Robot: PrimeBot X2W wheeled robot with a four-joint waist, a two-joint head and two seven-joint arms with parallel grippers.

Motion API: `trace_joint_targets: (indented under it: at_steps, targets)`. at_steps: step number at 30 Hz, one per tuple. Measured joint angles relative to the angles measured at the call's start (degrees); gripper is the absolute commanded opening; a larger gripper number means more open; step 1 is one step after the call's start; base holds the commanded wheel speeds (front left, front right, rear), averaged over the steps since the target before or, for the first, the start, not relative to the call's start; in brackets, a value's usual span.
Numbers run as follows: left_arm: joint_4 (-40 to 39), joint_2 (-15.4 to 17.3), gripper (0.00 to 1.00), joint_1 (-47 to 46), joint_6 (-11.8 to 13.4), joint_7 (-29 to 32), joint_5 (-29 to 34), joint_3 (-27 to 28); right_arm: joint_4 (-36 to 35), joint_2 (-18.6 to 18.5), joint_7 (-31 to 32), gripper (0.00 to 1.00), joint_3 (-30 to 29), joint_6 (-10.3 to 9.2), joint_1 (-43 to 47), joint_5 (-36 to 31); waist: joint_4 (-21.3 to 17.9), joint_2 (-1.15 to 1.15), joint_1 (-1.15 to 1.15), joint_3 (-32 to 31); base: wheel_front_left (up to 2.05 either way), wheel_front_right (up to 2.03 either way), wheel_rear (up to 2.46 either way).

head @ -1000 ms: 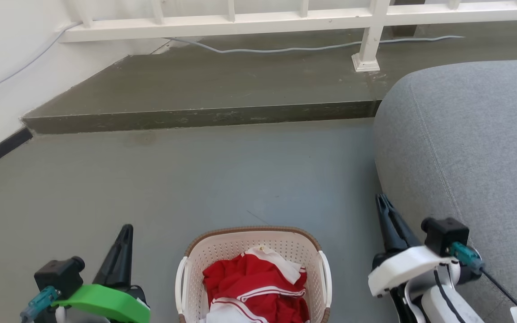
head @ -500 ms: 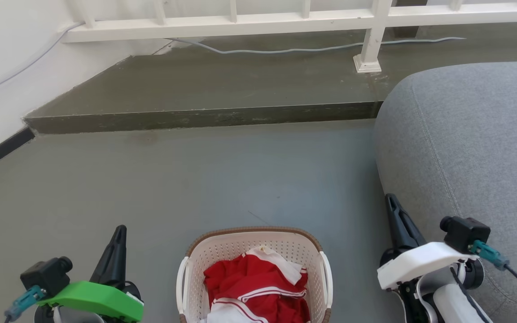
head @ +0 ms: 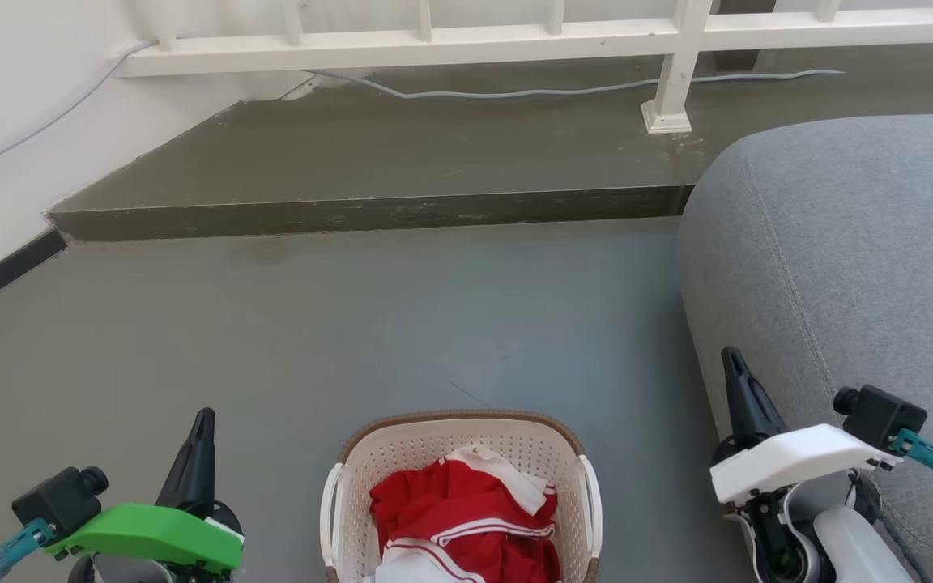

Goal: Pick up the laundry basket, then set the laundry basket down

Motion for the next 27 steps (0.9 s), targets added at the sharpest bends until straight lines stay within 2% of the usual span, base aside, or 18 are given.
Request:
trace_joint_targets:
  at_steps: [27]
  targets:
    - [1.43, -1.27, 0.0, -0.26, 0.0, 5.49, -16.52, 4.55, 0.54, -0.7, 5.06, 0.0, -6.22, 3.04, -0.13, 21.49, 0.51, 0.0, 0.0, -0.33, 0.0, 0.0, 0.0]
